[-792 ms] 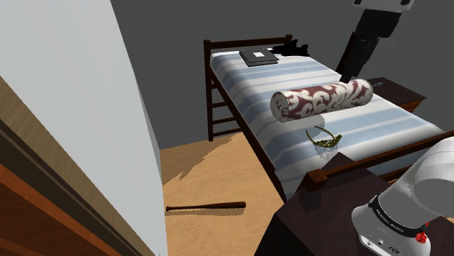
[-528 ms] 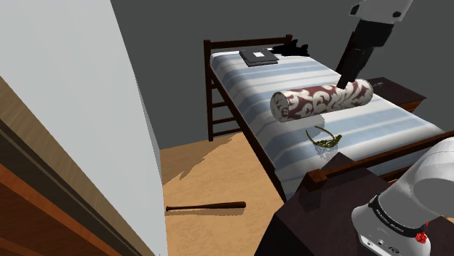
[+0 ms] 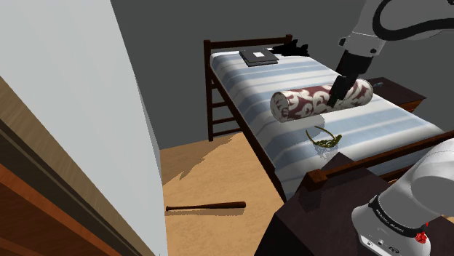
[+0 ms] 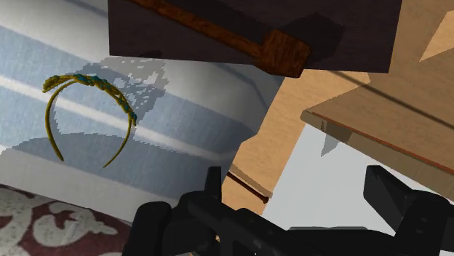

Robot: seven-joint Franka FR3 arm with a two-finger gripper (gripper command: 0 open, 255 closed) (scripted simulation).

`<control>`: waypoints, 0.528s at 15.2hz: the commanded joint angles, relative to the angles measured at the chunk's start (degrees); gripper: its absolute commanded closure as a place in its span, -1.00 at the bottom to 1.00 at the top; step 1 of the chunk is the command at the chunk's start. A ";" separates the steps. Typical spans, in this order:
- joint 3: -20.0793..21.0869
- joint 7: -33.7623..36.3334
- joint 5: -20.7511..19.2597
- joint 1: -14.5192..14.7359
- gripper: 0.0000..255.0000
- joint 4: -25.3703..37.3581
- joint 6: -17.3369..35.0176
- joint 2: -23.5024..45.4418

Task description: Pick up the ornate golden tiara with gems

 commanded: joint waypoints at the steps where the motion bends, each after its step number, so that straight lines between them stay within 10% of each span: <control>1: -1.22 -1.17 -0.69 -0.64 -1.00 -1.96 3.67 1.73; 8: -6.17 -5.90 -2.56 -2.68 -1.00 -7.10 17.44 10.72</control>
